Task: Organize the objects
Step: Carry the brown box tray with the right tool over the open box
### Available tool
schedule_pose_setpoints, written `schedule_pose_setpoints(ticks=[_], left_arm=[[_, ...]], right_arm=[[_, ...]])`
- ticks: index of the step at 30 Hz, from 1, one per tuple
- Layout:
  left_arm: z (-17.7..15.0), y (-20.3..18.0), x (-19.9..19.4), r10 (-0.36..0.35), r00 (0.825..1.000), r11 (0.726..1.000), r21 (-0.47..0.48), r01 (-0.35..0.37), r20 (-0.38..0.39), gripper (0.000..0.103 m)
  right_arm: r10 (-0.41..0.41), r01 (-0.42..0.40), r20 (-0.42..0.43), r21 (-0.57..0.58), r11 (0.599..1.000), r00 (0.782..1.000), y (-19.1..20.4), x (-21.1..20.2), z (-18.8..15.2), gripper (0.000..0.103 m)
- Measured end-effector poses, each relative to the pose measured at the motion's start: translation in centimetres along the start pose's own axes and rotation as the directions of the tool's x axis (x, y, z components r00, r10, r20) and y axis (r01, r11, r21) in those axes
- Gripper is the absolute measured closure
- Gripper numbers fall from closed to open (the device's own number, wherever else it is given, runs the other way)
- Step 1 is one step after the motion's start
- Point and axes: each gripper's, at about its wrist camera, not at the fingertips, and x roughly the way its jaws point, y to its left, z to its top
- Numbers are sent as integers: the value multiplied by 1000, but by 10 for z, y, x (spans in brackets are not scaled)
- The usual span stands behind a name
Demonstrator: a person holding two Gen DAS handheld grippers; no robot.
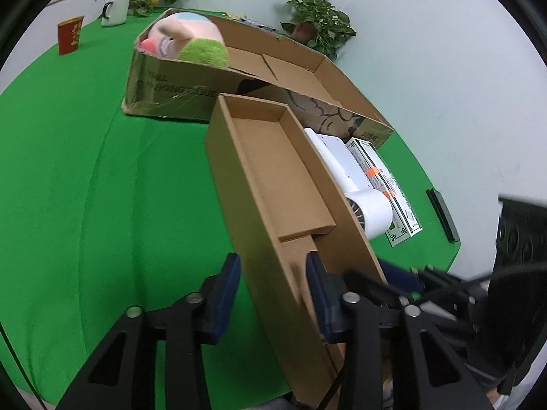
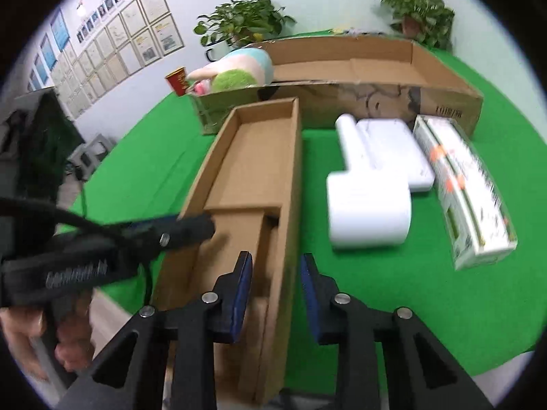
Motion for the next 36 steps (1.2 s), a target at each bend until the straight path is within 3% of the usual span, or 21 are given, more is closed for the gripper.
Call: schedule_pose_setpoints(ticks=[5,6,7,9,20,27,36], left_arm=[[-1,3,5,11,1000,1000,-23,-11,-8,69],[-2,4,5,3,1000,1000,-29,-3,-7,71],[-2,3,5,-2,1000,999,-32,2,-7,72],[-3,1,7,-23,1000,999,-27,23,-10,77],[-2,-4,6,-3,1000,999,-33,3,-11,80],[0,-25,-18,1,998,1000,7,-1,64,82],[23,-61,-55,32,982,994,97,-51,189,85]], right_arm=[[-13,13,-28,-4,1000,1000,-1,14,11,78],[-8,8,-37,3,1000,999,-2,17,9,87],[-15,15,-40,5,1000,999,-1,16,7,88],[-31,31,-31,5,1000,999,2,13,2,88],[-62,62,-15,-2,998,998,6,9,0,92],[-67,67,81,2,998,994,7,-20,4,92],[-75,76,205,2,997,976,11,-51,20,92]])
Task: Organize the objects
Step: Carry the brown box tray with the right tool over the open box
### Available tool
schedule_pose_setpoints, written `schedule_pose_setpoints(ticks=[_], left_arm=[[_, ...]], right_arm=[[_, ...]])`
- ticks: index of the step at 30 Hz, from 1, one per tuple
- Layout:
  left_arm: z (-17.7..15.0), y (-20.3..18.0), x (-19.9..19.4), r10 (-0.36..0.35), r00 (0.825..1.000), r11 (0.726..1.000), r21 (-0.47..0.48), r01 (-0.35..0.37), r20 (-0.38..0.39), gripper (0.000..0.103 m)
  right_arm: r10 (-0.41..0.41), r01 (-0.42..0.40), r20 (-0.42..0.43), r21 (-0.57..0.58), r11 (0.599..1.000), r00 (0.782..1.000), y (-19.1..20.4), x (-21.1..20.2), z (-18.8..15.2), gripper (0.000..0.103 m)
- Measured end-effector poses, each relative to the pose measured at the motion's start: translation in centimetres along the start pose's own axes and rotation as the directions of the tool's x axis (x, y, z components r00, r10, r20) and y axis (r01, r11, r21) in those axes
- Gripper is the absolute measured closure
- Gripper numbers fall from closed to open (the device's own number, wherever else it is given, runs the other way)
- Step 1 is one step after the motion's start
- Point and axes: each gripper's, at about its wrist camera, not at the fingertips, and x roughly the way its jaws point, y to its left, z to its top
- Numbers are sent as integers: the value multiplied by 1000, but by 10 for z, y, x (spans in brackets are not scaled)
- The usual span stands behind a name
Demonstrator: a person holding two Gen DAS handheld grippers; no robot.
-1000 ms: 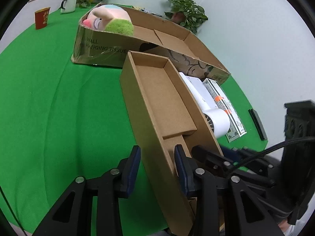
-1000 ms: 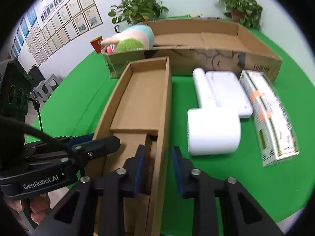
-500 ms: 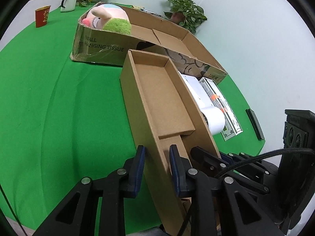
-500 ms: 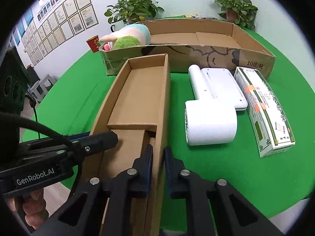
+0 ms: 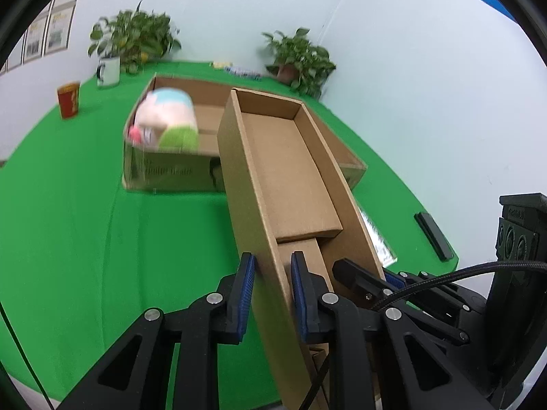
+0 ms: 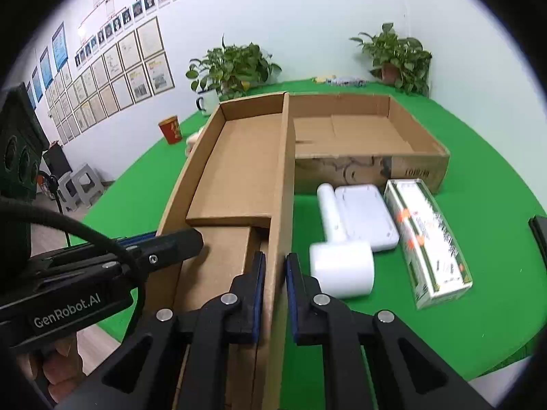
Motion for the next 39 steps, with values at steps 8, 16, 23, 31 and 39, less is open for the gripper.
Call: schedule_pose_setpoints(ticks=[8,16,23,31,39], left_arm=[[38,-18,-17,-16,997,999,48,13,70,85],[97,-32,-27,-22,993,996,93,11,120,85],[157,-42,-34,-9,988,993,120,-10,153,85],[231,-28,-19,11,991,994,104,-25,132,85],[280,-5,33,59,995,993,94,-66,74,86]], right_arm=[[-9,8,76,14,1000,997,-9,-8,33,92],[-12,10,146,9,1000,989,-17,-10,77,92],[-1,5,180,-18,1000,984,-22,-5,122,92],[20,-15,167,-33,999,986,-23,23,176,92],[28,-26,104,-20,999,994,-27,72,202,92]])
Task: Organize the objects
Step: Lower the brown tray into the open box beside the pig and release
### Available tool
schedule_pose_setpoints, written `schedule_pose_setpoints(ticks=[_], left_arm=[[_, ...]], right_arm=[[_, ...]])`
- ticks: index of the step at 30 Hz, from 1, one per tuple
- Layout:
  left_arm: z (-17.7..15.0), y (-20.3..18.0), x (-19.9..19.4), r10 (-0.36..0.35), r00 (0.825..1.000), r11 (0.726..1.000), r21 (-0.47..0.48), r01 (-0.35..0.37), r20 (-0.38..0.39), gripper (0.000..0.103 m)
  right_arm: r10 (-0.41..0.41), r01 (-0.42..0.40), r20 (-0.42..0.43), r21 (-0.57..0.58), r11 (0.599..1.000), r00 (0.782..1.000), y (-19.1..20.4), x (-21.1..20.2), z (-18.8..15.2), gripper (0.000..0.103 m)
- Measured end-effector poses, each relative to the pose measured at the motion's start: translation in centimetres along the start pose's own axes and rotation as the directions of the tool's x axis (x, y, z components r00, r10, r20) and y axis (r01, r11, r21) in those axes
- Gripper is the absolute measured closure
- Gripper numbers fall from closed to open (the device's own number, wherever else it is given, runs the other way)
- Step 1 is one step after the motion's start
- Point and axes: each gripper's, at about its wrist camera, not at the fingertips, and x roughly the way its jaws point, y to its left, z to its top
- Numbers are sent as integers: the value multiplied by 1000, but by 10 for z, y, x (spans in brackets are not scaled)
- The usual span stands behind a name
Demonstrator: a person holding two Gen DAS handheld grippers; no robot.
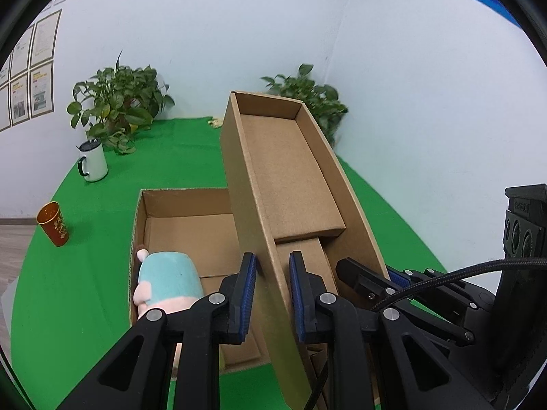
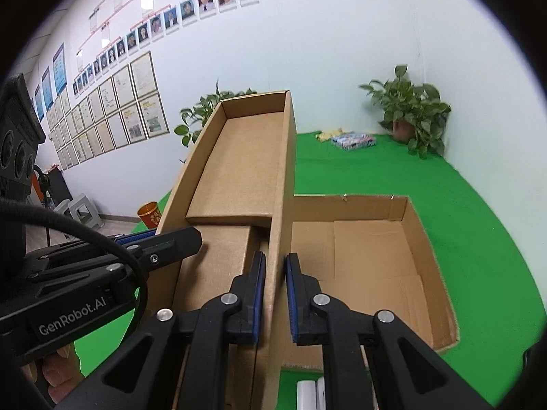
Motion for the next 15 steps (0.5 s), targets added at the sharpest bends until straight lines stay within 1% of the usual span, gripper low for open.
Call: schedule_pose_setpoints(ticks=[6,8,11,15], left_arm=[[-5,20,65,45,995,999,-10,-46,-88,87],[-14,27,86,65,991,998,-8,-67,-114,88],[-24,38,118,104,982,995,6,-104,-158,89],[-40,55,156,150,964,989,30,-147,-220,89]], right_arm=[[5,-5,-69,8,1000,998,-9,47,-6,92],[20,-19,-96,18,1000,995,-13,68,-10,92],[36,-31,-132,43,999,991,-17,91,-18,92],[64,-50,-172,82,995,983,-26,121,-30,92]])
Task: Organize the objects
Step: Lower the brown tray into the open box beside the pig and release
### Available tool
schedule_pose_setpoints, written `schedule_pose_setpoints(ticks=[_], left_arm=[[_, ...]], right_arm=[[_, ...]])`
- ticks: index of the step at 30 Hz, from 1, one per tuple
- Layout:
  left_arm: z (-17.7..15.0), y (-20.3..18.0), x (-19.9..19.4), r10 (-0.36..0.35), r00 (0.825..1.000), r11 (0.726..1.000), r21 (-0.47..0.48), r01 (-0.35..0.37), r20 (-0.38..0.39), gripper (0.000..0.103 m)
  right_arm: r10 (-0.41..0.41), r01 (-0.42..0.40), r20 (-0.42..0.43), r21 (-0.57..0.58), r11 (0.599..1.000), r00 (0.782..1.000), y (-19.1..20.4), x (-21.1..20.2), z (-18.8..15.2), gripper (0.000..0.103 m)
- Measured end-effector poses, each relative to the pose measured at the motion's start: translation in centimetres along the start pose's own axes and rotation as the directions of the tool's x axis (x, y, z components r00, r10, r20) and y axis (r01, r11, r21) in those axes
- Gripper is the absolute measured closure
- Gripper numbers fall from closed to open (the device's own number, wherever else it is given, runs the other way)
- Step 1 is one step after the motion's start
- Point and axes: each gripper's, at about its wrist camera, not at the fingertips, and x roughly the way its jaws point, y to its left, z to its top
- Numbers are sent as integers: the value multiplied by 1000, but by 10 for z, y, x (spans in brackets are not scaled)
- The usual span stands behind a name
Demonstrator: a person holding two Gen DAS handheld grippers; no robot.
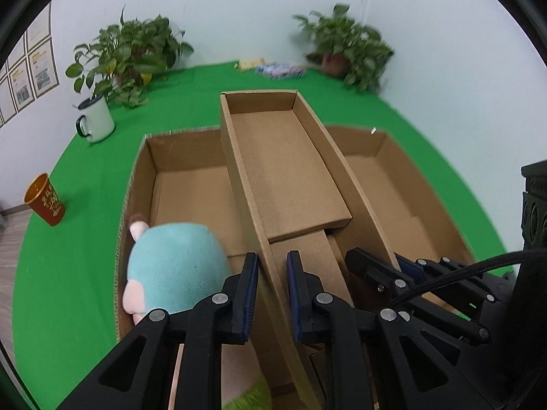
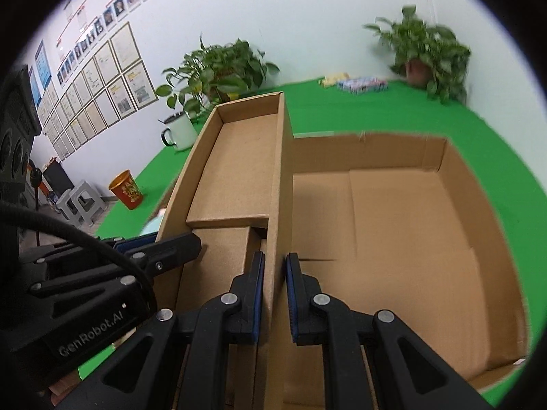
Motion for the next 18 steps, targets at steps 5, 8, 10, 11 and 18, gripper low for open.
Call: schedule_pose_setpoints(ticks=[5,8,10,11,18], left_arm=[[-12,14,48,61,995,998,13,-60,-83,91],[-19,20,62,74,993,997,14,-73,-96,90],[-20,22,63,71,993,997,16,-70,-90,88],[-21,22,60,71,994,997,15,-70,-86,88],[-30,27,23,75,997,997,0,-75,-27,88]], right_arm=[[8,-7,-66,12,1000,998,-4,29,-13,92],[25,-22,-108,34,999,994,-6,42,-21,92],[39,-34,-124,44,998,992,-7,45,-25,94],[38,-33,-129,45,998,991,-7,45,-26,94],[-9,12,-165,16,1000,986,-5,51,-26,94]])
